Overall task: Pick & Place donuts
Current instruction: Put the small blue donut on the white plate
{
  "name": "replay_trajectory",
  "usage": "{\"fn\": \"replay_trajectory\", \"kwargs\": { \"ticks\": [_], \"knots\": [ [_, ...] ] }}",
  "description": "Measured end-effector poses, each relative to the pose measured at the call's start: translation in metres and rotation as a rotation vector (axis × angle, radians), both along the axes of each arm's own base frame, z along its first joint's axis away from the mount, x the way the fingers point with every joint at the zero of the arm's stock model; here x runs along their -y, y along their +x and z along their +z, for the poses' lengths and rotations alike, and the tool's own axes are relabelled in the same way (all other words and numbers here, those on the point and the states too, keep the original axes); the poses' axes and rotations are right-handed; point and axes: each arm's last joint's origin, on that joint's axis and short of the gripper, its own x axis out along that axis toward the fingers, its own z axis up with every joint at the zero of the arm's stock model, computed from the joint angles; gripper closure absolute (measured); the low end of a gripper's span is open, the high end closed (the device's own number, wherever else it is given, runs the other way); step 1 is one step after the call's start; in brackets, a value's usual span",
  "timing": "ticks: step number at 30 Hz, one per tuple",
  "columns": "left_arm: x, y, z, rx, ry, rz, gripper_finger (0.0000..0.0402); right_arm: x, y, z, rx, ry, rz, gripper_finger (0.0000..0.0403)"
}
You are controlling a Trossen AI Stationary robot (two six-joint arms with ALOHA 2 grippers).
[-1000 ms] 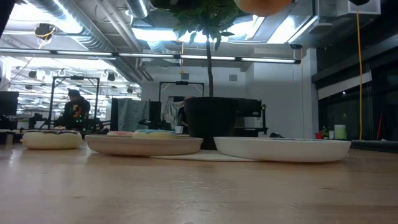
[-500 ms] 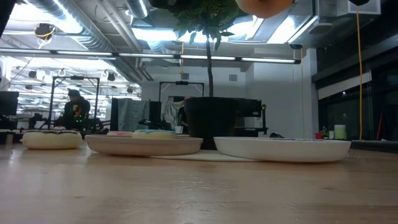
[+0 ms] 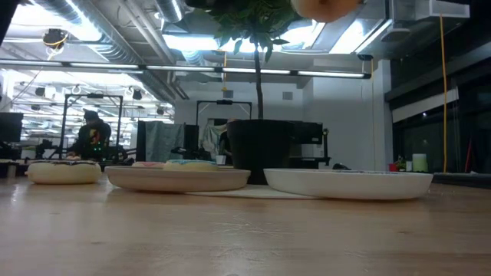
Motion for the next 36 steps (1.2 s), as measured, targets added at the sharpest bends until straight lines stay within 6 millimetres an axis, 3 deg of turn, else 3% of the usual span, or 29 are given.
{"fn": "replay_trajectory", "kwargs": {
  "ticks": [8, 19, 26, 31, 36],
  "knots": [
    [-0.005, -0.014, 0.02, 0.021, 0.065, 0.029, 0.0393, 0.007, 0.006, 0.002, -0.034, 0.16, -0.101, 0.0271],
    [-0.01, -0.027, 0.039, 0.032, 0.071, 0.024, 0.0393, 0.006, 0.01, 0.012, 0.041, 0.254, -0.114, 0.0196],
    [-0.01, -0.028, 0.04, 0.026, 0.053, 0.021, 0.0393, 0.0, 0.024, 0.032, 0.071, 0.185, -0.214, 0.0194],
    [-0.009, -0.029, 0.04, 0.01, 0.02, 0.035, 0.0393, -0.006, 0.035, 0.046, -0.087, 0.041, -0.32, 0.0194],
    [-0.009, -0.031, 0.043, 0.016, 0.013, 0.034, 0.0393, -0.015, 0.05, 0.054, -0.202, 0.006, -0.466, 0.0194]
  ]
}}
